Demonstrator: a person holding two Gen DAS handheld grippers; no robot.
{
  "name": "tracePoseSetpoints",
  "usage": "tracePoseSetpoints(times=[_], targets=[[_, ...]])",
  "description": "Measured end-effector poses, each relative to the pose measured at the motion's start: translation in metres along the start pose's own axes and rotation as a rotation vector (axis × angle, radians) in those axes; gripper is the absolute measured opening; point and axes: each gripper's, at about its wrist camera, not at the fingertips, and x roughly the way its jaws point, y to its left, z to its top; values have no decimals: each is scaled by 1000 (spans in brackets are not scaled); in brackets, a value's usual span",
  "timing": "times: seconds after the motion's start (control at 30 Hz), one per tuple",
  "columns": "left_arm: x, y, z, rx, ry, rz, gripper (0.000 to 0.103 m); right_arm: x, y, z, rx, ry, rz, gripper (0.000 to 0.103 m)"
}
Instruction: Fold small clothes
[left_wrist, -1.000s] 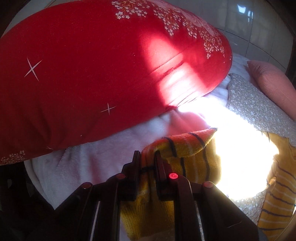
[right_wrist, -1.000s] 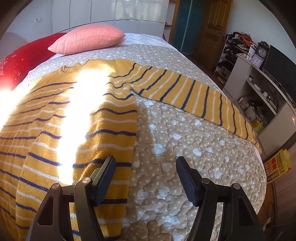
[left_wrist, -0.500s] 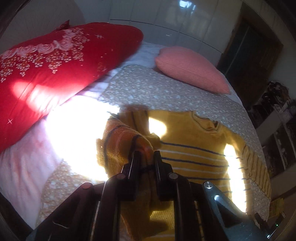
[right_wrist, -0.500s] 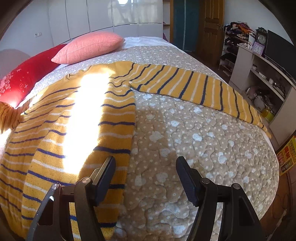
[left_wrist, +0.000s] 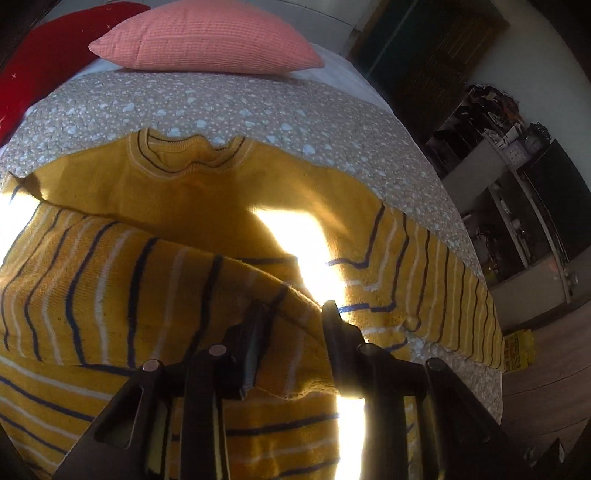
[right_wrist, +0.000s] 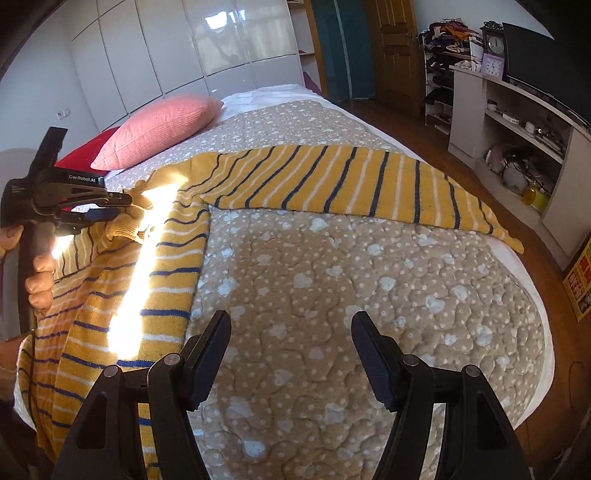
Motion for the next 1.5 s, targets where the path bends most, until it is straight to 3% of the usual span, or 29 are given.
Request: tracePoseSetpoints(times=[0.2,0.3,0.43,0.6,0.7,0.73,0.77,0.8,0.9,0.97,1.03,1.13,1.23,1.3,1.37,1.43,1.5], targets=[[-56,18,-20,31,-4,-36,52,0,23,23,-54,-6,72,72],[-100,40,-38,48,-41,37,66,5,54,47,-90,6,171,73],[-147,85,-70,3,-95,124,73,34,90,84,-51,53,312,77],[-159,142,-123,-108,-82,214,74,100,136,108,-66,164,274,77],[-152,160,-153,-110,-39,256,74,135,160,110,-105,229,210,77],[-147,164,-161,-111,-21,271,74,141,164,109,-118,244,199,67],[-143,170,-169,-119,-2,285,74,145,169,109,-133,258,196,36],[-140,174,-176,-129,14,288,74,148,173,109,-151,275,186,24],[-145,176,-190,-105,-20,286,74,147,176,120,-177,253,155,6],[-150,174,-196,-93,-36,286,74,145,174,133,-189,217,110,5],[-155,176,-201,-100,-53,277,74,148,172,145,-223,164,-4,1],[-160,179,-207,-115,-65,275,74,161,160,158,-230,152,-124,1],[-176,177,-216,-121,-100,274,74,150,149,156,-197,156,-101,2],[-186,173,-216,-114,-134,302,74,131,154,143,-252,135,-106,11],[-192,167,-212,-106,-160,343,74,106,161,126,-318,90,-141,37],[-199,162,-212,-102,-189,383,74,78,164,107,-370,43,-155,52],[-206,154,-212,-97,-211,405,74,53,164,93,-406,-5,-168,54]])
